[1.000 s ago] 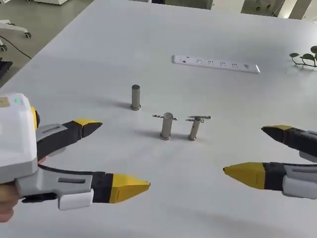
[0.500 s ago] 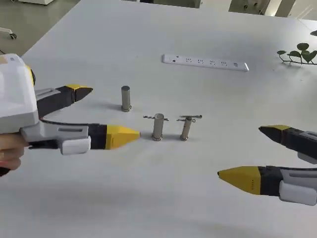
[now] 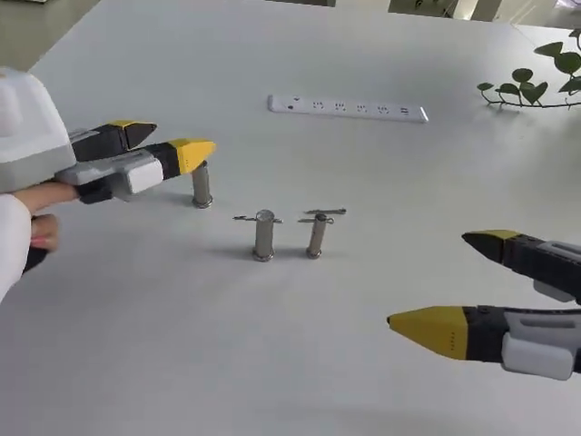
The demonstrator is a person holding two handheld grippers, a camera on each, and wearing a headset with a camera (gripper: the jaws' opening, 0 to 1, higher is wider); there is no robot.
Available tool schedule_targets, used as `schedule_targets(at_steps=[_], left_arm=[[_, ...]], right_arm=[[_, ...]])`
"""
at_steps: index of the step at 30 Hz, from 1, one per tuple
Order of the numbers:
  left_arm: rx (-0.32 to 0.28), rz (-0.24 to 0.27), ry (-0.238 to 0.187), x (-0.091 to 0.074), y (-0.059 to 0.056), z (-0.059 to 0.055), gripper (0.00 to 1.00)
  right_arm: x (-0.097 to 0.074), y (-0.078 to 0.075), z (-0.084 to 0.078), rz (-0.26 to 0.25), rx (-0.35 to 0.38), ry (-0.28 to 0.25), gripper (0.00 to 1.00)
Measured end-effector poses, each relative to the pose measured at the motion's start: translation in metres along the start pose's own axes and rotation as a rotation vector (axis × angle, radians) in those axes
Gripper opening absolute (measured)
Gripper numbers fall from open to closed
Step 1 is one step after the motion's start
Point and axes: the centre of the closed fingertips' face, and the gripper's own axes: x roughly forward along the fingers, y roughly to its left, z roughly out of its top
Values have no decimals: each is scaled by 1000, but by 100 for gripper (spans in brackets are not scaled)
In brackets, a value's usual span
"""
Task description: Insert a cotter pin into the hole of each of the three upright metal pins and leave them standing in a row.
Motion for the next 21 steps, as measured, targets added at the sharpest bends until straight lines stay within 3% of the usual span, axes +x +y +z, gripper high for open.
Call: schedule_targets(at_steps=[4, 7, 13, 16, 21], left_arm=[[5, -13, 80, 10, 7, -22, 50], [39, 4, 121, 15, 15, -35, 44], [84, 2, 187, 25, 22, -52, 33], [89, 9, 205, 31, 25, -58, 24], [97, 3, 224, 38, 25, -65, 24]], right_arm=[[1, 1, -1, 2, 4, 3, 97], [1, -1, -2, -4, 16, 1, 96], [1, -2, -7, -10, 29, 10, 96], [0, -3, -9, -13, 40, 13, 95], [-2, -5, -12, -23, 54, 13, 95]])
